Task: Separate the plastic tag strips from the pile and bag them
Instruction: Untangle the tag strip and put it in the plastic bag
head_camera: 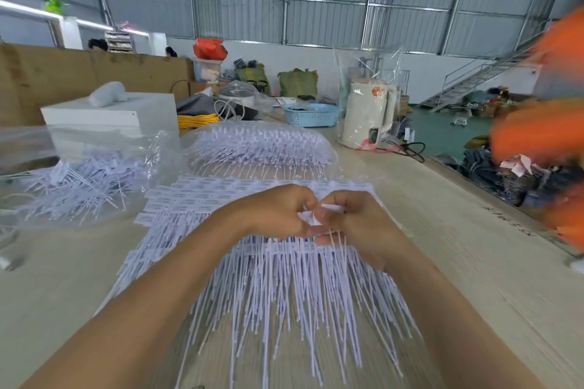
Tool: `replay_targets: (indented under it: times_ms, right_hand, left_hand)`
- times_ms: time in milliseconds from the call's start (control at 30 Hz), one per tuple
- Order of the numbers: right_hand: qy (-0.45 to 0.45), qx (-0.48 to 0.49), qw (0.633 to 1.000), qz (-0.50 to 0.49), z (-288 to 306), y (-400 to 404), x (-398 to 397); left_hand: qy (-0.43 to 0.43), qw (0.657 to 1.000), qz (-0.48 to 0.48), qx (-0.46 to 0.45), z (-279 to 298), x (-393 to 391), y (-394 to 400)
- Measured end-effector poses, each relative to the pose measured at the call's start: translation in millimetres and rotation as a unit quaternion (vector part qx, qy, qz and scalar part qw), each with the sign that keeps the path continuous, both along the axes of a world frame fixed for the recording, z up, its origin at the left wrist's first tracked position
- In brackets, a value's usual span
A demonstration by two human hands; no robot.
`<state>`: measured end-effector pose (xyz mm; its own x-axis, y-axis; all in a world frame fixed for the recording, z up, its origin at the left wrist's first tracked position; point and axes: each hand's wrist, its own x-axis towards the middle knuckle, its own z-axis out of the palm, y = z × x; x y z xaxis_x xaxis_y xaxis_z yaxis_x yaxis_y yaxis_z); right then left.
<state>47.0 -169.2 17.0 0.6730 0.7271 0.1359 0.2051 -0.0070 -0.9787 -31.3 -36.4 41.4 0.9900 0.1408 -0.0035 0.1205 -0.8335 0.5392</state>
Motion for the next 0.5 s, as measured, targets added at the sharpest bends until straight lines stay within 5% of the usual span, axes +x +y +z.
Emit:
replay_targets:
  times_ms: [233,500]
  right_hand:
    - [-0.049,0.067,0.996,-0.034,-3,-3,8]
    - [-0.048,0.014,0.998,-0.027,-8,-6,13]
  left_hand:
    - [0.009,0.999,0.041,-0.018,2,0,14]
    - [-0.059,0.992,0.043,-0.105,-2,-1,11]
